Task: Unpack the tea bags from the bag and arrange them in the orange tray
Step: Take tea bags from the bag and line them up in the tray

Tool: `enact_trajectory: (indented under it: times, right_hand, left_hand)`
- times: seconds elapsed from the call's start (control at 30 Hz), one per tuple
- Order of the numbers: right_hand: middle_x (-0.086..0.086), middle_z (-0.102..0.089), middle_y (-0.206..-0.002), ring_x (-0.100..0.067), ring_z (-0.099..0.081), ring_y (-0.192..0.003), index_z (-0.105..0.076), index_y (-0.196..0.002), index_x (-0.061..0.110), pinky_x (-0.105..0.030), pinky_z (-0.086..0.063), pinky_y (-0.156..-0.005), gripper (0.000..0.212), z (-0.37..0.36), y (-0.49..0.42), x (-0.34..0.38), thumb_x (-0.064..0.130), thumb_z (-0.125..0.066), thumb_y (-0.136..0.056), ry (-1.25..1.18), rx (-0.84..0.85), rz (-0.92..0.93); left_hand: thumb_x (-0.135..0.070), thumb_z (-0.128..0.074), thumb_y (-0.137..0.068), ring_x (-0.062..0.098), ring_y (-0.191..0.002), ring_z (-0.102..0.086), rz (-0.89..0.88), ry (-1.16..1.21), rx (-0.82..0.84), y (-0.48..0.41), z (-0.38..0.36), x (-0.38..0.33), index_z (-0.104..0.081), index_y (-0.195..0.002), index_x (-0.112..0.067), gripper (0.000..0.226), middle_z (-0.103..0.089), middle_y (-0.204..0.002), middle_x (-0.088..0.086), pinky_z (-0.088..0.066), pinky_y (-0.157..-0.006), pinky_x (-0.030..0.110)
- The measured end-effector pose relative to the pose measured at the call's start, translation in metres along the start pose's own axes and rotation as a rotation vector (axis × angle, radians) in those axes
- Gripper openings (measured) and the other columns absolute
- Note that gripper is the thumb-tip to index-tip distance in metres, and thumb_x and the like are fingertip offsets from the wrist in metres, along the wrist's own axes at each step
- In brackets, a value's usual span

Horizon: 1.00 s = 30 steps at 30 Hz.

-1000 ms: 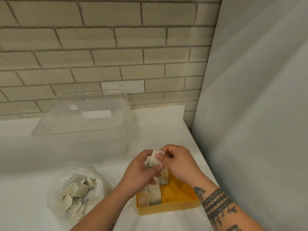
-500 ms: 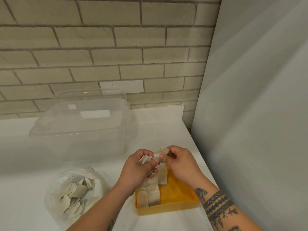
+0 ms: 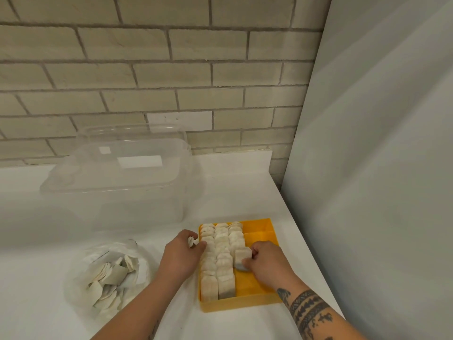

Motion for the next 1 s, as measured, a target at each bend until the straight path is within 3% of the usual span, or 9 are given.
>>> enact_trajectory:
  times: [0.17,0.33,0.4,0.53,0.63,0.8,0.9,0.97,1.0]
  right_hand:
    - [0.011,-0.065,-0.085,-0.002,-0.058,-0.076,-0.066,-0.084,0.025,-0.013,-0.038,-0.056,0.013,-0.010,-0.006,-0.005,0.030,-0.077,-0.086,-0.015,0.011,-0.053]
    - [0.008,-0.061,-0.096,-0.006,-0.052,-0.078,-0.059,-0.096,0.023,-0.020,-0.040,-0.063,0.032,-0.009,-0.002,-0.004,0.044,-0.079,-0.082,0.107,0.011,-0.073]
    - [0.007,-0.058,-0.092,-0.010,-0.053,-0.080,-0.056,-0.094,0.025,-0.020,-0.040,-0.064,0.035,-0.013,-0.001,-0.004,0.050,-0.078,-0.081,0.206,0.041,-0.075]
    - [0.007,-0.058,-0.079,-0.013,-0.058,-0.076,-0.057,-0.079,0.024,-0.019,-0.034,-0.051,0.031,-0.018,-0.006,-0.005,0.046,-0.078,-0.081,0.223,0.056,-0.072]
    - [0.004,-0.062,-0.083,-0.014,-0.059,-0.077,-0.060,-0.081,0.022,-0.021,-0.039,-0.057,0.031,-0.020,-0.008,-0.006,0.047,-0.078,-0.081,0.221,0.060,-0.076]
    - [0.007,-0.057,-0.079,-0.011,-0.056,-0.074,-0.060,-0.083,0.023,-0.019,-0.036,-0.053,0.032,-0.016,-0.004,-0.004,0.048,-0.078,-0.081,0.198,0.061,-0.077]
    - [0.009,-0.053,-0.081,-0.008,-0.051,-0.071,-0.055,-0.087,0.023,-0.019,-0.032,-0.052,0.033,-0.007,0.001,-0.001,0.049,-0.076,-0.083,0.155,0.033,-0.059]
    - [0.008,-0.055,-0.094,-0.009,-0.052,-0.079,-0.055,-0.107,0.021,-0.018,-0.035,-0.054,0.032,0.002,0.006,0.007,0.044,-0.069,-0.091,0.128,-0.029,-0.003]
    - [0.008,-0.056,-0.098,-0.009,-0.053,-0.082,-0.054,-0.114,0.021,-0.017,-0.037,-0.057,0.030,0.007,0.009,0.013,0.041,-0.065,-0.094,0.096,-0.070,0.038]
  left_hand:
    - [-0.038,-0.069,-0.091,0.024,-0.095,-0.068,-0.003,0.012,-0.005,0.000,-0.001,0.001,-0.062,-0.110,-0.028,0.022,-0.068,-0.110,0.003,-0.060,-0.085,0.043]
    - [-0.038,-0.070,-0.091,0.023,-0.096,-0.068,-0.001,0.013,-0.011,0.000,-0.001,0.002,-0.063,-0.104,-0.029,0.018,-0.068,-0.106,0.001,-0.060,-0.085,0.042]
    - [-0.038,-0.071,-0.090,0.024,-0.095,-0.069,0.000,0.020,-0.014,0.000,-0.001,0.001,-0.063,-0.103,-0.029,0.017,-0.069,-0.106,0.002,-0.060,-0.085,0.043]
    - [-0.038,-0.072,-0.089,0.024,-0.095,-0.068,0.005,0.024,-0.011,0.000,-0.002,0.001,-0.063,-0.101,-0.030,0.017,-0.068,-0.105,0.002,-0.060,-0.085,0.044]
    - [-0.038,-0.072,-0.089,0.022,-0.093,-0.068,0.009,0.027,-0.014,0.000,-0.001,0.000,-0.064,-0.102,-0.029,0.018,-0.068,-0.104,0.001,-0.060,-0.084,0.045]
    - [-0.036,-0.075,-0.088,0.017,-0.082,-0.068,-0.015,0.065,-0.032,0.005,0.003,-0.004,-0.063,-0.108,-0.027,0.025,-0.071,-0.093,-0.003,-0.061,-0.080,0.043]
    - [-0.029,-0.067,-0.093,0.018,-0.072,-0.068,-0.012,0.248,-0.061,0.010,0.009,-0.013,-0.061,-0.113,-0.025,0.021,-0.070,-0.089,0.000,-0.060,-0.065,0.036]
    - [-0.015,-0.057,-0.095,0.021,-0.069,-0.067,0.061,0.550,0.021,0.014,0.009,-0.021,-0.060,-0.117,-0.021,0.023,-0.072,-0.090,0.009,-0.055,-0.057,0.031]
    - [-0.009,-0.051,-0.095,0.024,-0.074,-0.068,0.099,0.708,0.092,0.017,0.007,-0.027,-0.059,-0.119,-0.017,0.027,-0.073,-0.093,0.013,-0.056,-0.060,0.034]
Point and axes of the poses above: each hand's wrist, its own y-axis away from the middle knuckle, its own z-axis out of the back of the hand, x = y × z, the point moved 5 cm from there along -y, towards the middle knuckle
